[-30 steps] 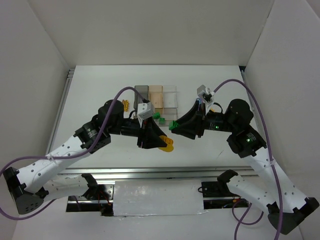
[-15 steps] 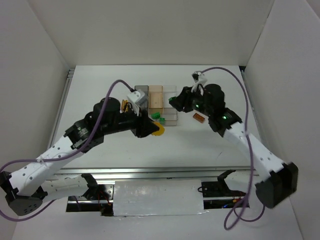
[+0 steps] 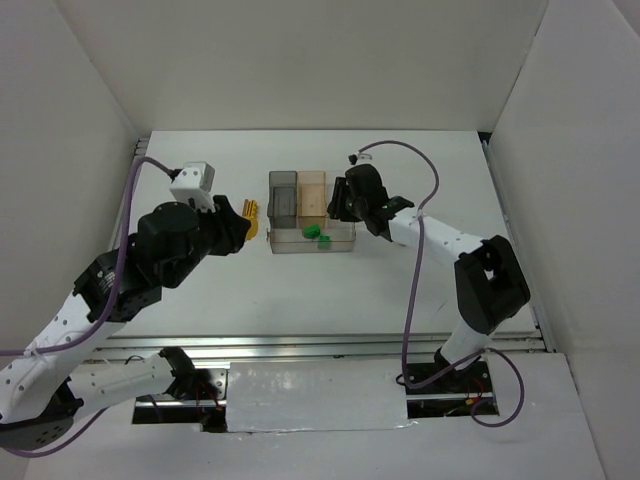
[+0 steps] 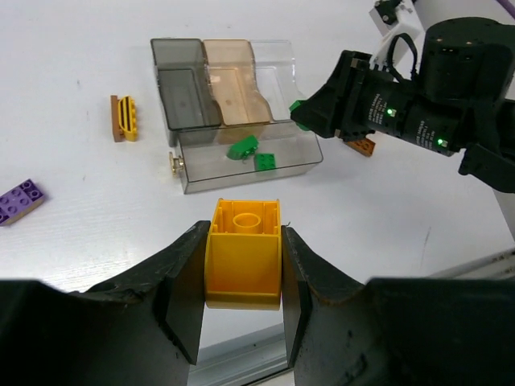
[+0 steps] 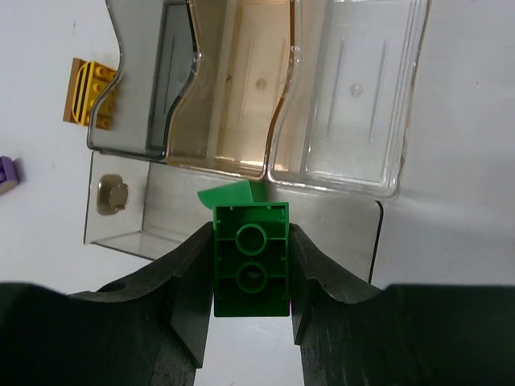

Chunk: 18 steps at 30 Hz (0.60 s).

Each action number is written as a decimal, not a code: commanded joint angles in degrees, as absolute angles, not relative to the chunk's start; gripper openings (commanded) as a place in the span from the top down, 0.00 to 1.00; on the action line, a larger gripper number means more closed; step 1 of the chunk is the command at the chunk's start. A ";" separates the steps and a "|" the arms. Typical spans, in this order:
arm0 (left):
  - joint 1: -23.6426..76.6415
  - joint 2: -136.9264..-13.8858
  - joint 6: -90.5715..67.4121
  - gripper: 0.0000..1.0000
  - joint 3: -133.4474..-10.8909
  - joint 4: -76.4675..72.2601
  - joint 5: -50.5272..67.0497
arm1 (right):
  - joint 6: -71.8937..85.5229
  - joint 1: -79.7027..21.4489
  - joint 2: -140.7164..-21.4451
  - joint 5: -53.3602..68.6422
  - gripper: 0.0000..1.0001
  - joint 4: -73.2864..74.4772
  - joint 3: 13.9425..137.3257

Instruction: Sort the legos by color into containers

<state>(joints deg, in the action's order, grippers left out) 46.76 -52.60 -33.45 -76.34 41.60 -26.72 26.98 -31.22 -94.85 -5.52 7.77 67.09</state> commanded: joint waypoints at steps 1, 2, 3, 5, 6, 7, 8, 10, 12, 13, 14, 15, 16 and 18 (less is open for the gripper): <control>46.23 -53.44 -34.98 1.00 -75.24 41.57 -30.32 | 27.68 -31.73 -97.28 -7.82 0.94 6.15 70.13; 46.14 -53.79 -35.33 1.00 -74.97 41.14 -30.24 | 27.77 -31.73 -97.82 -7.82 0.93 6.33 70.48; 45.88 -53.79 -35.51 1.00 -74.62 40.78 -30.23 | 27.77 -31.64 -98.34 -7.39 0.92 6.42 70.75; 45.53 -54.31 -36.29 1.00 -74.53 40.69 -31.11 | 27.86 -31.81 -99.05 -7.03 0.92 6.07 70.49; 44.92 -54.49 -36.47 1.00 -74.53 40.69 -31.29 | 27.86 -31.90 -99.14 -6.42 0.91 5.72 70.05; 44.56 -54.75 -36.74 1.00 -74.71 40.78 -31.29 | 28.04 -31.90 -99.23 -6.33 0.91 5.54 69.87; 43.60 -55.28 -37.35 1.00 -74.88 41.13 -31.81 | 28.04 -32.25 -99.14 -6.15 0.90 5.36 69.35; 42.46 -56.68 -38.40 1.00 -75.15 41.48 -31.99 | 28.04 -32.26 -99.23 -5.63 0.88 4.57 68.91; 40.18 -57.83 -39.02 1.00 -75.59 41.49 -30.77 | 28.12 -32.26 -99.58 -5.45 0.86 4.75 68.91; 39.47 -58.35 -38.94 1.00 -75.76 41.22 -29.89 | 28.12 -32.26 -99.84 -5.28 0.84 4.75 68.82; 38.59 -59.58 -39.02 1.00 -75.85 40.52 -29.10 | 28.12 -32.26 -99.84 -5.01 0.72 4.66 68.73; 37.19 -60.29 -39.02 1.00 -75.85 40.00 -27.35 | 28.04 -32.26 -99.84 -4.66 0.65 4.14 68.21; 36.57 -61.42 -38.76 1.00 -75.85 38.95 -26.55 | 28.04 -32.34 -99.67 -4.05 0.61 3.87 67.86; 34.73 -62.66 -38.50 1.00 -75.85 37.97 -24.10 | 28.21 -32.34 -99.23 -3.87 0.53 3.08 66.98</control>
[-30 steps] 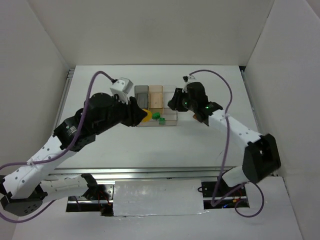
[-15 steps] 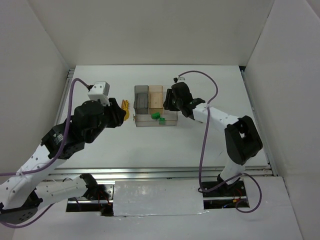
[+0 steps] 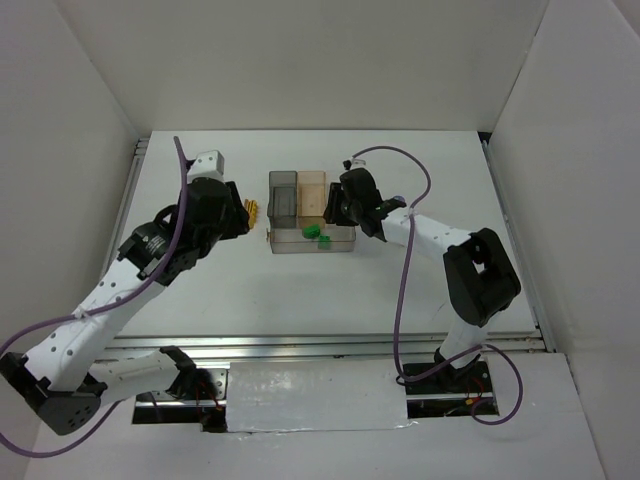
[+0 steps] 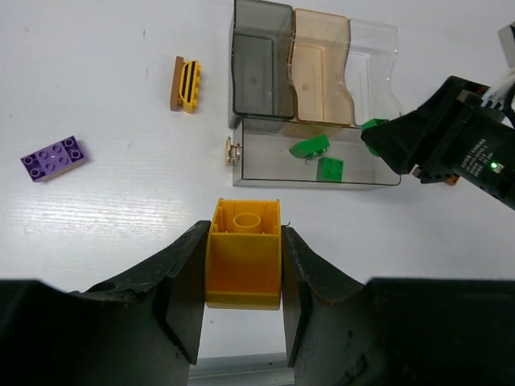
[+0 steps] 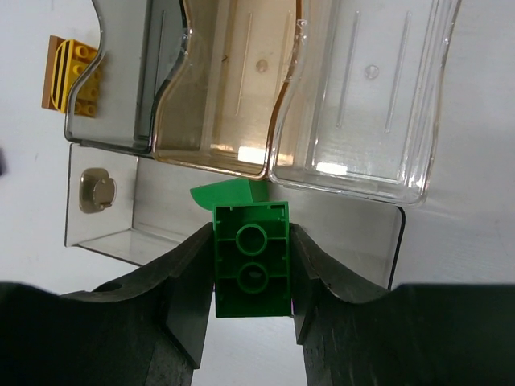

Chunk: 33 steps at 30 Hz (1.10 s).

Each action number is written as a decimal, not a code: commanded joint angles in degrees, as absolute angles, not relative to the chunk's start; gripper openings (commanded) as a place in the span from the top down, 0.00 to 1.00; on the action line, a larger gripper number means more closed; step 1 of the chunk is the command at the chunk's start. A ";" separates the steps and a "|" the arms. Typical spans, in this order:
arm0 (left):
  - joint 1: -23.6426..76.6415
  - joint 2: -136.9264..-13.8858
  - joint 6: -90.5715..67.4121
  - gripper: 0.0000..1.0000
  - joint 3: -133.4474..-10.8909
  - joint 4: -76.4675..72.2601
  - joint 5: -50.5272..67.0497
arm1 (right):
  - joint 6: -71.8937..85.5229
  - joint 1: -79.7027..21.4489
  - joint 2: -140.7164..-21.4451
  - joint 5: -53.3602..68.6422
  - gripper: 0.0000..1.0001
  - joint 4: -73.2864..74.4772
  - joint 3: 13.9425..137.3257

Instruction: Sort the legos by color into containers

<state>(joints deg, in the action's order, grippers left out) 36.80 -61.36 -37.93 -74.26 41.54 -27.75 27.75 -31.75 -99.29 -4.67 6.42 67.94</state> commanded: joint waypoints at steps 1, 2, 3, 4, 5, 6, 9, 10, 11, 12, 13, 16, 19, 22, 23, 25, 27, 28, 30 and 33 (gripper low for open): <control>34.28 -63.80 -38.24 1.00 -75.94 37.10 -23.39 | 28.21 -32.34 -99.14 -3.78 0.53 2.90 66.71; 33.49 -64.33 -38.23 1.00 -75.94 36.57 -23.03 | 28.21 -32.34 -99.05 -3.87 0.52 2.81 66.45; 33.05 -64.77 -38.23 1.00 -75.94 35.95 -22.59 | 28.04 -32.34 -99.05 -3.87 0.52 2.90 66.45; 32.61 -65.82 -37.88 1.00 -76.02 34.99 -21.28 | 27.95 -32.26 -99.14 -3.87 0.52 3.07 66.53; 31.74 -66.44 -37.71 1.00 -76.29 34.72 -20.57 | 27.78 -32.34 -99.23 -3.78 0.52 3.16 66.62; 31.38 -67.05 -37.53 1.00 -76.46 34.28 -20.13 | 27.60 -32.26 -99.14 -3.61 0.51 2.99 66.53; 30.50 -69.95 -36.22 1.00 -77.87 32.61 -18.99 | 27.51 -32.34 -99.58 -3.69 0.39 3.34 67.06; 30.24 -71.53 -36.04 1.00 -78.92 31.91 -18.81 | 27.51 -32.34 -99.75 -3.78 0.35 3.60 67.32; 29.89 -72.33 -35.86 1.00 -79.45 31.64 -18.63 | 27.51 -32.34 -99.84 -3.87 0.35 3.78 67.59; 29.71 -73.20 -35.51 1.00 -80.06 30.86 -18.46 | 27.68 -32.34 -99.23 -3.87 0.35 3.52 67.33; 29.53 -74.95 -35.42 1.00 -80.85 30.24 -18.28 | 27.86 -32.26 -98.62 -3.69 0.35 3.25 67.06; 28.74 -78.03 -34.46 1.00 -81.47 25.86 -17.40 | 28.83 -32.34 -93.97 -4.13 0.34 2.99 65.31; 28.39 -81.28 -33.75 1.00 -81.30 20.15 -19.07 | 30.05 -32.26 -85.80 -6.58 0.31 3.25 61.80; 27.42 -84.97 -33.31 1.00 -80.52 14.08 -20.48 | 32.16 -32.25 -76.93 -11.05 0.26 6.41 58.28; 27.07 -85.51 -32.96 1.00 -79.64 11.80 -20.57 | 32.95 -32.08 -72.12 -11.51 0.25 7.63 56.18; 26.81 -87.61 -31.56 1.00 -77.53 3.72 -20.04 | 33.31 -32.17 -67.17 -11.86 0.21 8.52 53.02; 26.37 -91.20 -30.77 1.00 -78.56 0.54 -20.39 | 33.57 -32.08 -60.05 -11.52 0.16 10.28 50.81; 26.19 -92.80 -30.59 1.00 -79.53 0.53 -21.00 | 33.75 -32.08 -57.59 -11.60 0.12 11.07 50.02; 25.75 -97.70 -30.76 1.00 -82.86 0.97 -21.54 | 34.01 -31.90 -51.26 -11.60 0.04 13.70 49.22; 24.96 -103.78 -30.32 1.00 -85.77 0.53 -20.65 | 34.19 -31.55 -43.61 -11.34 0.00 16.52 47.29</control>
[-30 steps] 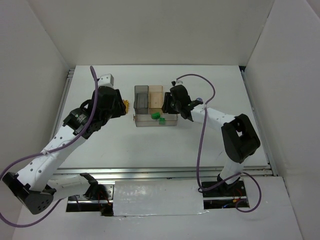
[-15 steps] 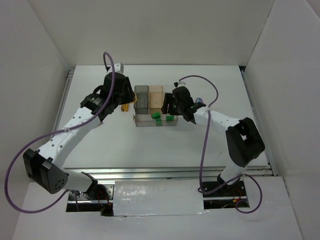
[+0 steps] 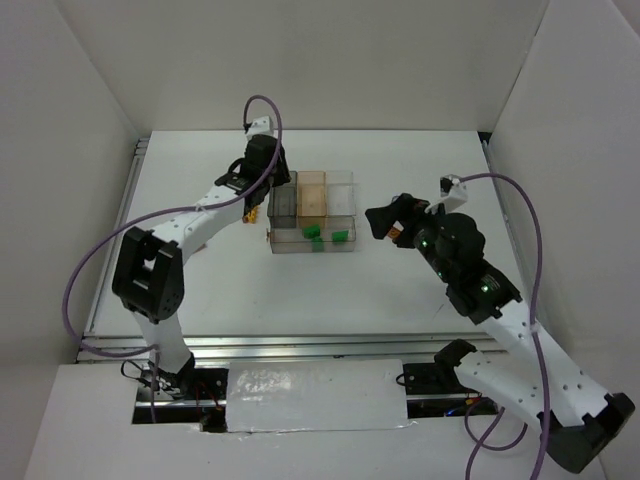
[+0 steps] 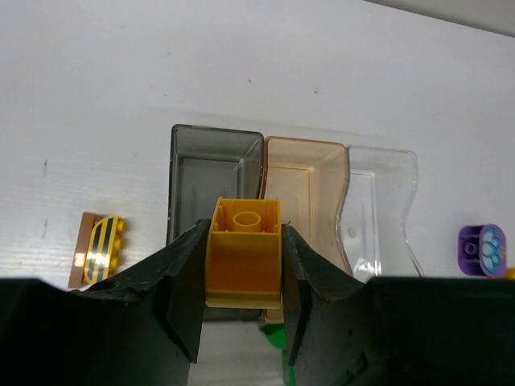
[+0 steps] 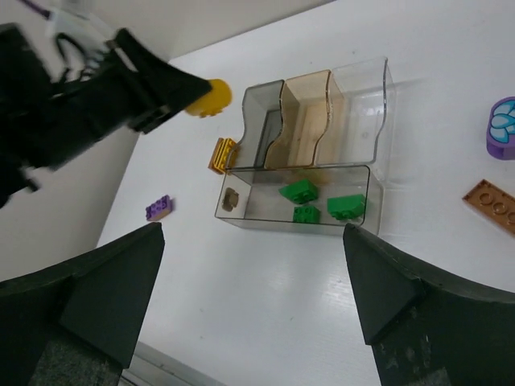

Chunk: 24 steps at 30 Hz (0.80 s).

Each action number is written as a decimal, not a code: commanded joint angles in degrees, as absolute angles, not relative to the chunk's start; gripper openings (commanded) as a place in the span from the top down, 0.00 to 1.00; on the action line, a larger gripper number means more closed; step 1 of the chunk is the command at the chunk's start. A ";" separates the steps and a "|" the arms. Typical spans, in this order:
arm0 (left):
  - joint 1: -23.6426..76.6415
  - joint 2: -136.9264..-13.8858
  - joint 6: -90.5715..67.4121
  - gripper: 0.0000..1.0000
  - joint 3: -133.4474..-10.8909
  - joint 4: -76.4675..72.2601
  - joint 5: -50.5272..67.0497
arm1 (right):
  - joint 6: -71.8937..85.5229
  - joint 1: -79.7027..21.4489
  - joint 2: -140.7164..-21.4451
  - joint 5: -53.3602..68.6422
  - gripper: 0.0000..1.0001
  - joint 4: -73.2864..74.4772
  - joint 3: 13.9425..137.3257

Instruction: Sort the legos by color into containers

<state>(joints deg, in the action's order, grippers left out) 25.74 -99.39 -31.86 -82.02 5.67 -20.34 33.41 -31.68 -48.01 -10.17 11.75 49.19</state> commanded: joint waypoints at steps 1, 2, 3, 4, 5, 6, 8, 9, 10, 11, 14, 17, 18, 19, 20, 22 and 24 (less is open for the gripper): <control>24.70 -105.19 -30.06 1.00 -86.48 -0.43 -20.05 | 34.02 -31.38 -42.03 -11.08 0.00 17.13 47.11; 24.61 -106.60 -29.97 1.00 -87.35 -0.70 -19.78 | 33.75 -31.29 -39.49 -10.64 0.00 18.27 47.02; 24.52 -109.13 -29.97 1.00 -89.02 -0.36 -19.60 | 33.58 -31.38 -38.51 -10.46 0.00 18.98 47.02; 24.52 -110.38 -30.41 0.99 -89.82 1.74 -20.56 | 33.23 -31.38 -37.02 -10.55 0.00 20.55 47.37; 24.43 -111.35 -30.76 0.99 -90.69 2.37 -21.09 | 33.05 -31.29 -36.39 -10.63 0.00 21.18 47.55; 24.35 -112.84 -31.11 0.98 -91.49 2.81 -21.62 | 32.79 -31.29 -35.86 -10.46 0.00 21.70 48.07; 24.26 -113.38 -31.55 0.97 -90.97 2.64 -21.88 | 32.17 -31.20 -34.63 -10.20 0.00 22.67 48.25; 24.17 -113.29 -31.55 0.90 -90.44 2.03 -21.71 | 31.99 -31.20 -34.45 -10.28 0.00 22.85 48.43; 24.26 -113.29 -31.12 0.85 -90.00 1.41 -21.36 | 31.73 -31.20 -34.19 -10.20 0.00 23.20 48.51; 24.26 -113.47 -31.37 0.67 -89.83 1.23 -21.62 | 31.64 -31.20 -34.19 -9.93 0.00 23.38 48.60; 24.26 -114.78 -31.55 0.37 -91.14 3.07 -22.32 | 31.38 -31.20 -34.19 -9.49 0.00 23.73 48.87; 24.17 -114.52 -31.64 0.18 -90.88 3.69 -22.85 | 31.20 -31.20 -33.93 -9.58 0.00 23.82 48.69; 24.17 -114.26 -31.47 0.04 -90.53 3.52 -22.85 | 31.20 -31.20 -33.75 -9.67 0.00 23.91 48.69; 24.26 -113.91 -31.38 0.01 -90.44 3.95 -22.94 | 31.11 -31.20 -33.84 -9.75 0.00 23.91 48.69; 24.17 -112.86 -31.38 0.00 -90.27 4.22 -23.64 | 31.11 -31.20 -33.75 -9.76 0.00 23.91 48.78; 24.17 -111.10 -31.55 0.00 -89.91 5.70 -25.21 | 30.94 -31.20 -33.93 -9.76 0.00 24.08 49.04; 24.00 -107.94 -33.64 0.00 -89.56 9.99 -31.96 | 30.85 -31.20 -33.93 -9.58 0.00 24.08 49.13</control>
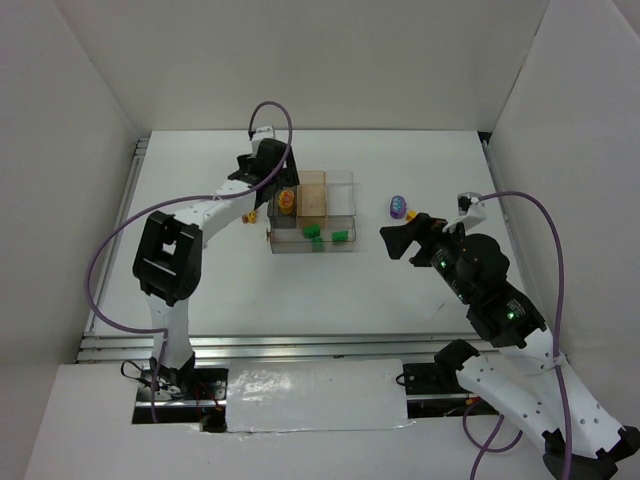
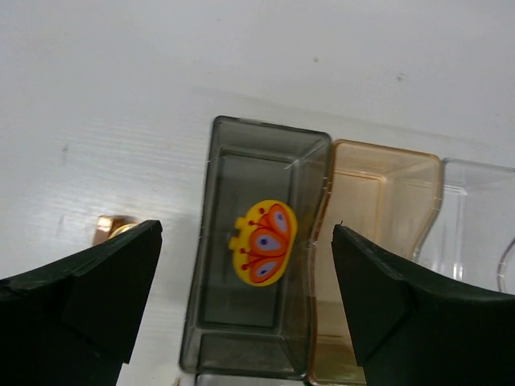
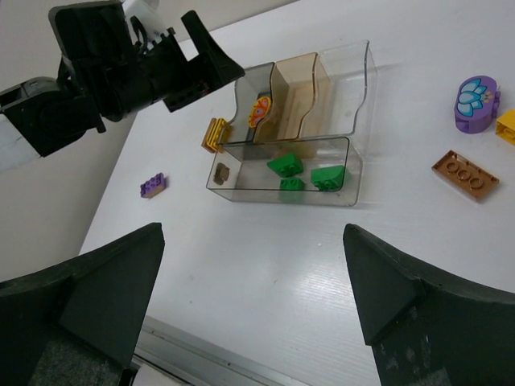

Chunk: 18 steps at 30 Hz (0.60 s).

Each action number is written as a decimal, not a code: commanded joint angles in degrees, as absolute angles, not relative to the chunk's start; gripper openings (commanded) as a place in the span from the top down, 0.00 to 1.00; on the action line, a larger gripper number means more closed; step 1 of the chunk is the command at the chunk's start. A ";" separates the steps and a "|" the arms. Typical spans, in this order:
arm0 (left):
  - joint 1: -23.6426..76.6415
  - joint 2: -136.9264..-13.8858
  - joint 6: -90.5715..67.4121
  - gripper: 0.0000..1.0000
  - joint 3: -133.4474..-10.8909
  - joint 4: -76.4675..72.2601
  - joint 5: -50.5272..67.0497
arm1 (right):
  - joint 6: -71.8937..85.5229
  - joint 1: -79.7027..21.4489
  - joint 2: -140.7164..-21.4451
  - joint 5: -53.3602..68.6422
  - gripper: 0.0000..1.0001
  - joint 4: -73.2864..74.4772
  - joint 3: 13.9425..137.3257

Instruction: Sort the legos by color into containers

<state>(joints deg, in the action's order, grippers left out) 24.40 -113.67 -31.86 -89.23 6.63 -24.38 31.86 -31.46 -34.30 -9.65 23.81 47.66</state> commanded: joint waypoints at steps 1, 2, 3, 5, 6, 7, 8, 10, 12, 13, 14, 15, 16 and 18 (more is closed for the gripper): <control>23.56 -106.36 -34.27 0.00 -89.65 11.50 -34.17 | 30.85 -31.20 -33.93 -9.41 0.00 24.00 49.04; 23.03 -105.91 -34.80 0.01 -89.82 12.82 -35.49 | 30.85 -31.20 -33.84 -9.14 0.00 23.99 48.69; 21.20 -105.91 -34.98 0.01 -90.00 13.96 -35.42 | 30.68 -31.20 -33.75 -8.79 0.00 23.73 48.52; 17.86 -106.79 -34.63 0.01 -90.97 18.09 -32.71 | 30.32 -31.20 -33.58 -7.04 0.00 23.29 47.64; 16.97 -108.53 -34.72 0.01 -92.79 19.85 -30.17 | 30.15 -31.20 -33.40 -6.51 0.00 22.86 47.46; 16.01 -110.20 -34.80 0.02 -94.03 23.08 -28.58 | 30.15 -31.20 -33.31 -6.07 0.00 22.68 47.20; 15.30 -110.91 -34.28 0.05 -93.96 23.29 -26.74 | 30.06 -31.20 -33.22 -5.54 0.00 22.59 47.02; 14.33 -112.49 -32.44 0.08 -93.43 22.86 -22.79 | 29.71 -31.20 -33.22 -5.19 0.00 22.50 46.93; 14.33 -114.25 -31.55 0.08 -94.56 25.73 -20.58 | 29.18 -31.11 -33.57 -4.92 0.00 22.94 47.11; 14.33 -116.26 -31.55 0.09 -96.31 27.32 -20.39 | 29.01 -31.20 -33.75 -4.75 0.00 23.20 47.28; 14.33 -116.98 -31.55 0.09 -96.76 28.29 -20.30 | 28.83 -31.20 -33.92 -4.57 0.00 23.38 47.46; 14.33 -117.42 -31.55 0.09 -96.77 29.00 -20.04 | 28.74 -31.11 -33.93 -4.57 0.00 23.47 47.46; 14.33 -117.60 -31.29 0.12 -95.81 28.57 -18.99 | 28.65 -31.20 -33.93 -4.48 0.00 23.38 47.29; 14.33 -117.25 -31.29 0.16 -94.23 27.43 -18.20 | 28.48 -31.20 -33.66 -4.31 0.00 23.29 47.02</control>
